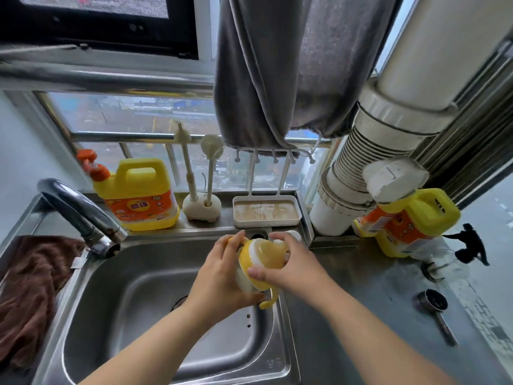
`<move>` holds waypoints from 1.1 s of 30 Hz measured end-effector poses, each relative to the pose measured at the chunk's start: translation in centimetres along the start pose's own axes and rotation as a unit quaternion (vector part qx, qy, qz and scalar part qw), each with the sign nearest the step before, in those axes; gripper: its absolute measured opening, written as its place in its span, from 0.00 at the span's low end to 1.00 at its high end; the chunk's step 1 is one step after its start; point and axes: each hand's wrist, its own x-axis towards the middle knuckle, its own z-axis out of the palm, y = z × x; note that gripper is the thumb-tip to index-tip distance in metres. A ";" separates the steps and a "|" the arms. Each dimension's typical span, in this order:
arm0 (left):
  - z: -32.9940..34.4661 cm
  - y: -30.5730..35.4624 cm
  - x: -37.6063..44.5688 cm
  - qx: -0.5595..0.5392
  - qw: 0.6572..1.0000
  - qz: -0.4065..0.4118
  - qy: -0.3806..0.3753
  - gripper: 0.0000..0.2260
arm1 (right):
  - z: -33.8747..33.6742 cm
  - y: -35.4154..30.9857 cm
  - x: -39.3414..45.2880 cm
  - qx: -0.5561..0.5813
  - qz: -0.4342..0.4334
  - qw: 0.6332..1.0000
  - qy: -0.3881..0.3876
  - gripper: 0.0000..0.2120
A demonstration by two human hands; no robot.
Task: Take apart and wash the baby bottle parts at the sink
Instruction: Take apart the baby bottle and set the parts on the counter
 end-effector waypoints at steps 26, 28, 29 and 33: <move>-3.9 -1.1 -1.4 0.040 0.991 0.045 -0.115 0.46 | -0.2 1.6 -1.9 0.070 0.027 0.997 -0.032 0.39; -4.1 -0.9 -1.2 0.044 0.990 0.051 -0.124 0.46 | -0.3 1.8 -2.3 0.091 0.025 0.995 -0.035 0.34; -4.2 -0.8 -1.1 0.046 0.989 0.055 -0.127 0.46 | -0.4 1.9 -2.5 0.098 0.024 0.994 -0.036 0.32; -4.6 -0.4 -1.0 0.044 0.988 0.062 -0.133 0.46 | -0.5 2.2 -3.2 0.108 0.011 0.994 -0.031 0.31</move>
